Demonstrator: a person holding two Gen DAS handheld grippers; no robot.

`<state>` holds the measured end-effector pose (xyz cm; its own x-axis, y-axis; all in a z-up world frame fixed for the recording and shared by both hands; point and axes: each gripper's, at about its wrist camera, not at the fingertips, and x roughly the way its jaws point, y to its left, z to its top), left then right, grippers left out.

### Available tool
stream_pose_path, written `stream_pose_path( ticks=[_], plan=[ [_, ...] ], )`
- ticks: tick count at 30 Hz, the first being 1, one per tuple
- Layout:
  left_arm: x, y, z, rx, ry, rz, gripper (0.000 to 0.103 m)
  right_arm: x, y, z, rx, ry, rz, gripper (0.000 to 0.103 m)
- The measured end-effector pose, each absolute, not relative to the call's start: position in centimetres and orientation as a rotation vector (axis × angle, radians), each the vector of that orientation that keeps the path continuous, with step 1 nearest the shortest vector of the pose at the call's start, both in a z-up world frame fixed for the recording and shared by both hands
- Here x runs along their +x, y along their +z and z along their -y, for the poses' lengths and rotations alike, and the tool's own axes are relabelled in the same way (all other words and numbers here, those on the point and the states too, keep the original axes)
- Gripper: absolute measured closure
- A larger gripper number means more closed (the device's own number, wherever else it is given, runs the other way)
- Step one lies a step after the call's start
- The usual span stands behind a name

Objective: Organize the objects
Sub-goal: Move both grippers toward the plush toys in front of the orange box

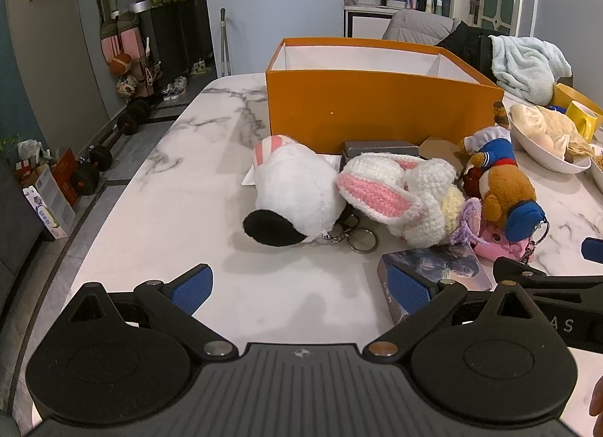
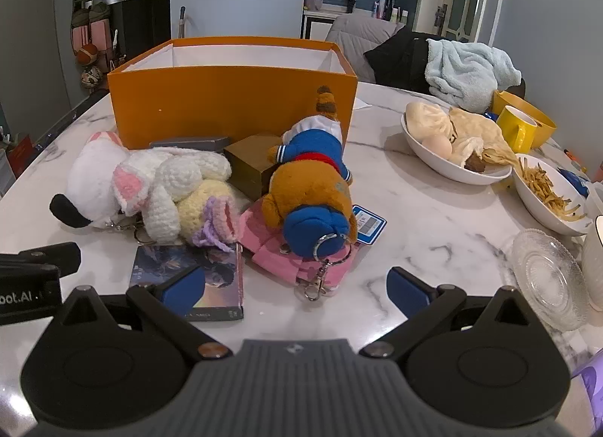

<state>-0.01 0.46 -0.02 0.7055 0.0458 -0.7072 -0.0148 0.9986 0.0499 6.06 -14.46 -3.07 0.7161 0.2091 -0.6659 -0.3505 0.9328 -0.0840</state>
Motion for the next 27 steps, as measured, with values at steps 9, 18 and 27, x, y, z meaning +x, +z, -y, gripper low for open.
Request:
stream_pose_path(
  ticks=[9, 18, 27],
  plan=[
    [0.1, -0.2, -0.4, 0.039, 0.033, -0.789, 0.0, 6.2, -3.1, 14.7, -0.207, 0.31, -0.71, 0.001],
    [0.1, -0.2, -0.3, 0.038, 0.032, -0.791, 0.0, 6.6, -3.3, 14.8, -0.198, 0.32, -0.716, 0.001],
    [-0.4, -0.5, -1.4, 0.033, 0.021, -0.762, 0.0, 6.5, -3.2, 15.4, -0.18, 0.357, -0.711, 0.001]
  ],
)
